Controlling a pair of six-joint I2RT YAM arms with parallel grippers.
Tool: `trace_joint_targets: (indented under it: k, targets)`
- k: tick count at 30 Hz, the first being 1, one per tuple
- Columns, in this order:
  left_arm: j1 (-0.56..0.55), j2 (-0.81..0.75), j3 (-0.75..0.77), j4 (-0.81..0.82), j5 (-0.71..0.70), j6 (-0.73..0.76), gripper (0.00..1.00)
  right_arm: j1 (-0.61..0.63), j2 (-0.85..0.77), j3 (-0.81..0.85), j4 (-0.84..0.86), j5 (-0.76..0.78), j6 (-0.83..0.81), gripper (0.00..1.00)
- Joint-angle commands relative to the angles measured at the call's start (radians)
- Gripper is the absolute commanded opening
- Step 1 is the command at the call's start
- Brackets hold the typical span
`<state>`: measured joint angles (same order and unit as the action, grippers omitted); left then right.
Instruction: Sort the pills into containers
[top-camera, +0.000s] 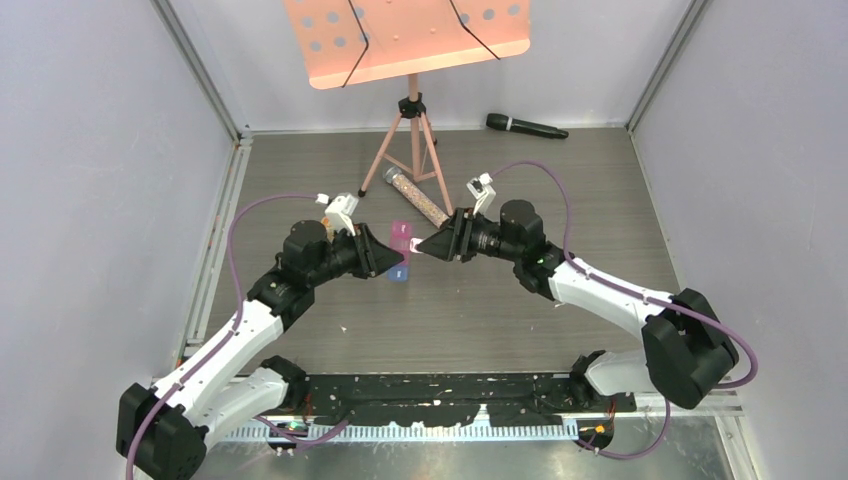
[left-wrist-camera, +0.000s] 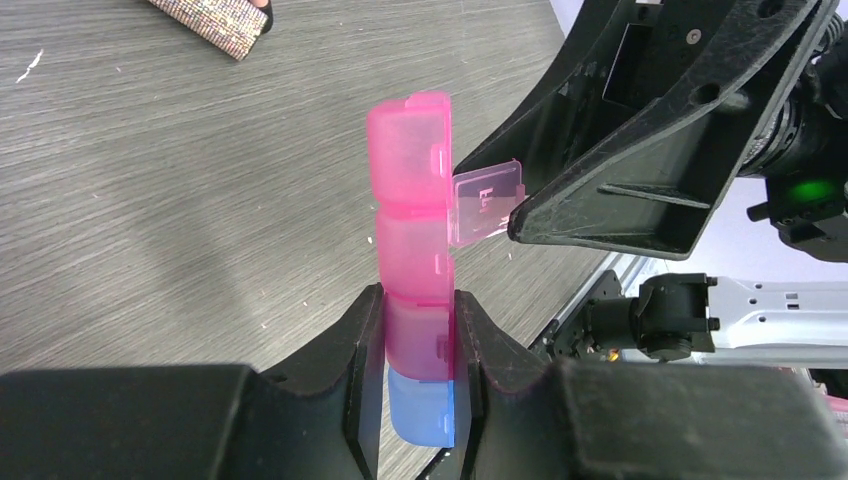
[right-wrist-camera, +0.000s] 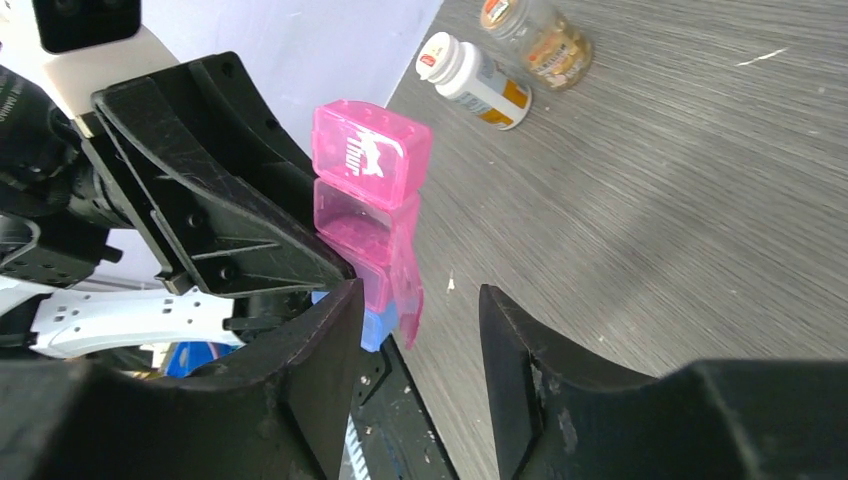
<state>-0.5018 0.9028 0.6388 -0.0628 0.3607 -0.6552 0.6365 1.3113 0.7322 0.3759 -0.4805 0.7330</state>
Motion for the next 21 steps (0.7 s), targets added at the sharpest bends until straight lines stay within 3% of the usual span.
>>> trace_joint_targets:
  k: [1, 8, 9, 11, 14, 21]
  targets:
    - [0.002, -0.006, 0.041, 0.057, 0.03, -0.017, 0.0, 0.0, 0.025, 0.052, 0.147, -0.091, 0.054, 0.51]
    - [0.002, 0.004, 0.049, 0.102, 0.024, -0.03, 0.03, -0.001, 0.036, 0.079, 0.101, -0.101, 0.051, 0.2]
    - [0.002, 0.007, 0.051, 0.103, 0.024, -0.029, 0.14, -0.001, 0.036, 0.085, 0.084, -0.095, 0.049, 0.11]
    - [0.002, 0.009, 0.054, 0.092, 0.016, -0.018, 0.6, -0.001, 0.035, 0.101, 0.032, -0.075, 0.036, 0.06]
    - [0.002, -0.003, 0.062, 0.026, -0.049, 0.018, 0.97, -0.006, 0.024, 0.134, -0.115, -0.037, -0.016, 0.06]
    - [0.002, -0.023, 0.094, -0.168, -0.307, 0.139, 0.99, -0.052, 0.03, 0.199, -0.554, 0.072, -0.238, 0.05]
